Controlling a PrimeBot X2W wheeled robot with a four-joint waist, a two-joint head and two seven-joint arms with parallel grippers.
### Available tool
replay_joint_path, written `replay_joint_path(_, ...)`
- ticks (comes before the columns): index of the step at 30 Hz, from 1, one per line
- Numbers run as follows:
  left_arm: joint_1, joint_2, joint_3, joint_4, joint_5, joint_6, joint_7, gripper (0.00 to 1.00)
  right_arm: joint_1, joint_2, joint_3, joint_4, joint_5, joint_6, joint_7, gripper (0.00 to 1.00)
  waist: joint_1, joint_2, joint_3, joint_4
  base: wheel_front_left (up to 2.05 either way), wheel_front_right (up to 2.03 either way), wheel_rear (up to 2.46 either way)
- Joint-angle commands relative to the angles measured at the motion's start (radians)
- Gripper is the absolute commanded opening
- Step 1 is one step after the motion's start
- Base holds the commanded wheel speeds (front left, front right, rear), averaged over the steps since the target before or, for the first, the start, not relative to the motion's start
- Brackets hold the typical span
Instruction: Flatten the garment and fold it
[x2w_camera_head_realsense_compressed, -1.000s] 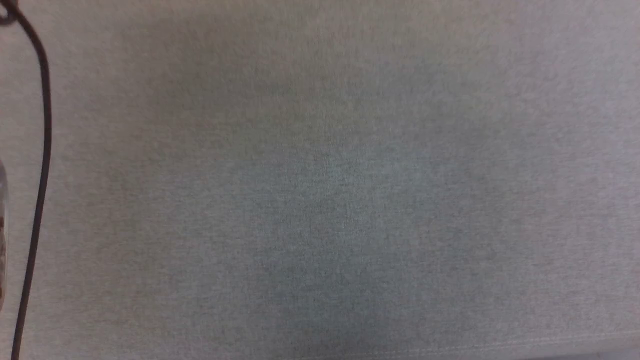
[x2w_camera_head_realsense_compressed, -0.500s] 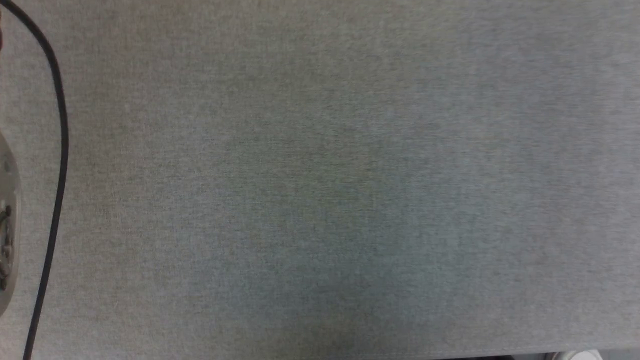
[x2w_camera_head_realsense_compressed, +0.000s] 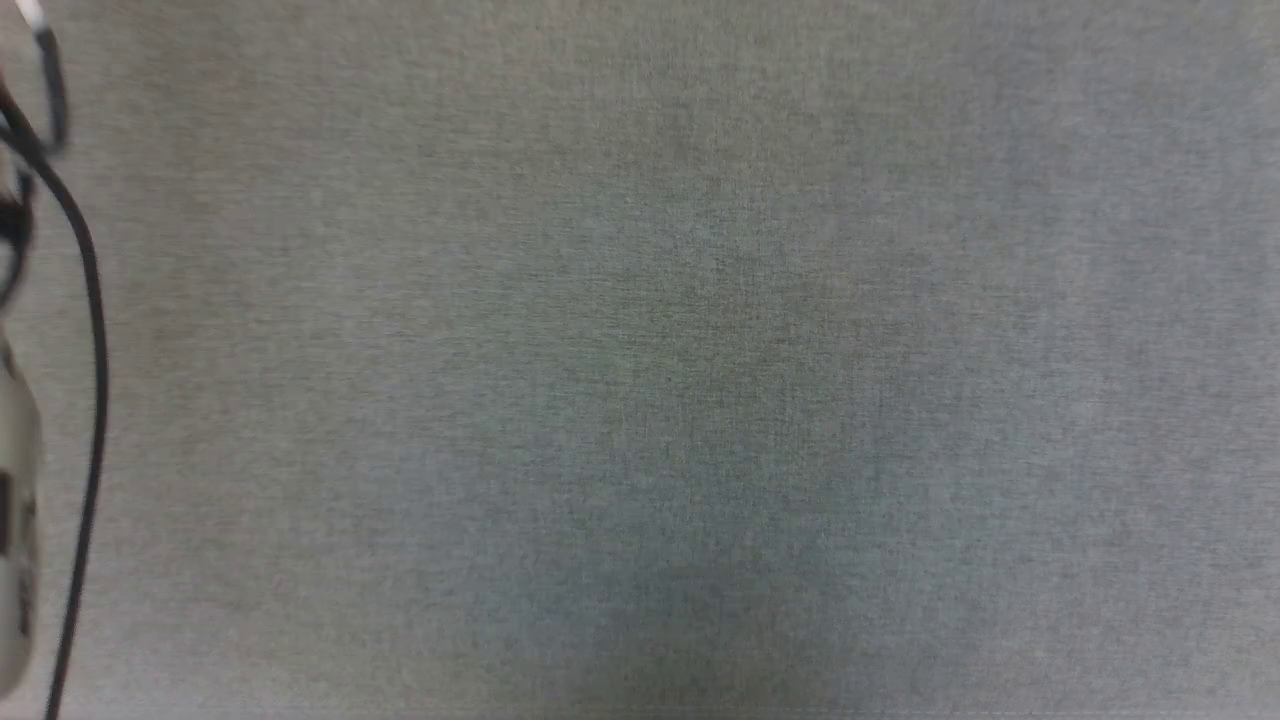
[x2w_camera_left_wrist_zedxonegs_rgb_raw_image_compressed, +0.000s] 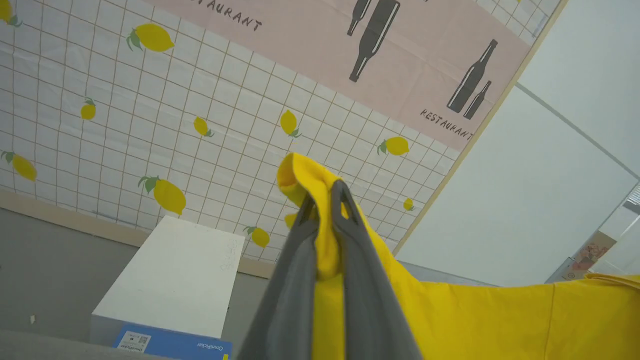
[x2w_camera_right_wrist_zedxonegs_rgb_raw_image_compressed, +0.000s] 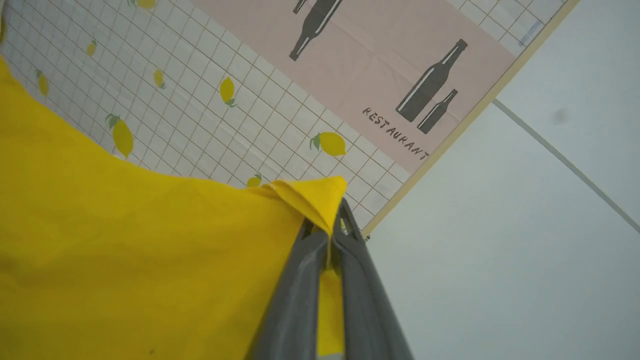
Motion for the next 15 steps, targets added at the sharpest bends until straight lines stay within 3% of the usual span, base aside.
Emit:
replay_joint_path(1, 0.047, 0.012, 0.004, -0.031, -0.024, -0.004, 0.020, 0.00, 0.048, -0.023, 0.012, -0.028, 0.047, -0.002, -0.009, 0.00, -0.0002, 0.0000, -0.043, 0.018, 0.00, 0.00, 0.00)
replay_joint_path(9, 0.406, 0.021, 0.041, -0.242, -0.162, 0.083, 0.134, 0.00, 0.397, -0.144, -0.009, -0.251, 0.350, -0.002, 0.110, 0.00, -0.0002, 0.0000, -0.120, 0.047, 0.00, 0.00, 0.00)
replay_joint_path(15, 0.711, 0.046, 0.073, -0.450, -0.257, 0.164, 0.200, 0.00, 0.691, -0.133, -0.096, -0.478, 0.482, -0.002, 0.223, 0.00, -0.0002, 0.0000, -0.174, 0.026, 0.00, 0.00, 0.00)
